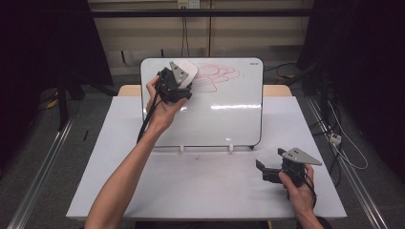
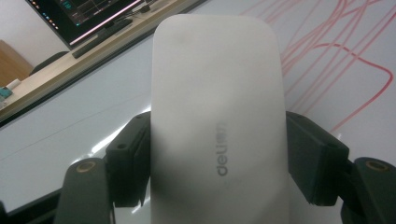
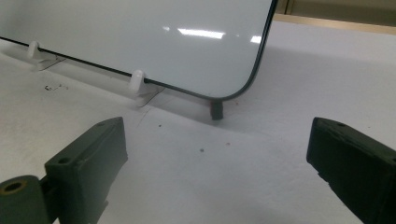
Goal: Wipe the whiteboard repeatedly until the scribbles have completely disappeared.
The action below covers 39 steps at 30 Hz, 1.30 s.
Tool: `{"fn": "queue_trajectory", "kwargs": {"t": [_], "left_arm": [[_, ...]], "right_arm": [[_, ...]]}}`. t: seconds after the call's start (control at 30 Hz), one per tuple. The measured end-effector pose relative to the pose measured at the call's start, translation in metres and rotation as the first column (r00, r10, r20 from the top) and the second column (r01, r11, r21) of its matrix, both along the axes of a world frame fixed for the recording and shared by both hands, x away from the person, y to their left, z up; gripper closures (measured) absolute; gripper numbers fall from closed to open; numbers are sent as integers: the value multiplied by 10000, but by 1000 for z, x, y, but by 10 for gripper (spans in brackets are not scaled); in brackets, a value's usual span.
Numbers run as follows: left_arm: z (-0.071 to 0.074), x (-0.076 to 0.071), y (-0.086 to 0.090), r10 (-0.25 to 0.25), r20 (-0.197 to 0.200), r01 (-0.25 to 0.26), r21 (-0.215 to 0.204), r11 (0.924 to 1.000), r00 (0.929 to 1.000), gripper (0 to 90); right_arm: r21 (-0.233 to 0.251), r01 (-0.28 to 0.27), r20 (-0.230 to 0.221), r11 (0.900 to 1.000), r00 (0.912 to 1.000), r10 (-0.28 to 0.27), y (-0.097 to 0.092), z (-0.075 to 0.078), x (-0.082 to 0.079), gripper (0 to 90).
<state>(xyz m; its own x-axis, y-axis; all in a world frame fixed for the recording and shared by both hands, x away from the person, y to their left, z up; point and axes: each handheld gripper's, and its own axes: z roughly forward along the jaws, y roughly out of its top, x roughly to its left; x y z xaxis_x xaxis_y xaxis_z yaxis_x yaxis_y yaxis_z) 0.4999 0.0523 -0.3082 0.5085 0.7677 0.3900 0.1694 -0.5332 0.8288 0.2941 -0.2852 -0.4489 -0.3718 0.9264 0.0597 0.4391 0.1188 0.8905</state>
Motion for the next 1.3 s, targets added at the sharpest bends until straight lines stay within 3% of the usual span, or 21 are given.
{"fn": "queue_trajectory", "kwargs": {"t": [0.07,0.2,0.8,1.1,1.2,1.3], "left_arm": [[-1,0,-6,-14,92,14,-77,10000,10000,309],[-1,-1,-14,-16,93,15,148,9999,10000,309],[-2,-4,-25,-38,110,35,202,9998,9999,309],[-5,-9,-44,-294,264,274,729,9970,9992,309],[-7,-10,-49,-432,189,419,640,9971,9989,309],[-8,-11,-56,-530,199,511,858,9950,9984,309]], "right_arm": [[-11,-5,-8,10000,10000,5,0,0,0,50],[1,-28,1,10000,10000,28,0,0,0,50],[1,-30,-6,10000,10000,30,0,0,0,50],[28,-45,3,10000,10000,45,0,0,0,50],[34,-47,5,10000,10000,47,0,0,0,50],[50,-42,-4,10000,10000,42,0,0,0,50]]}}
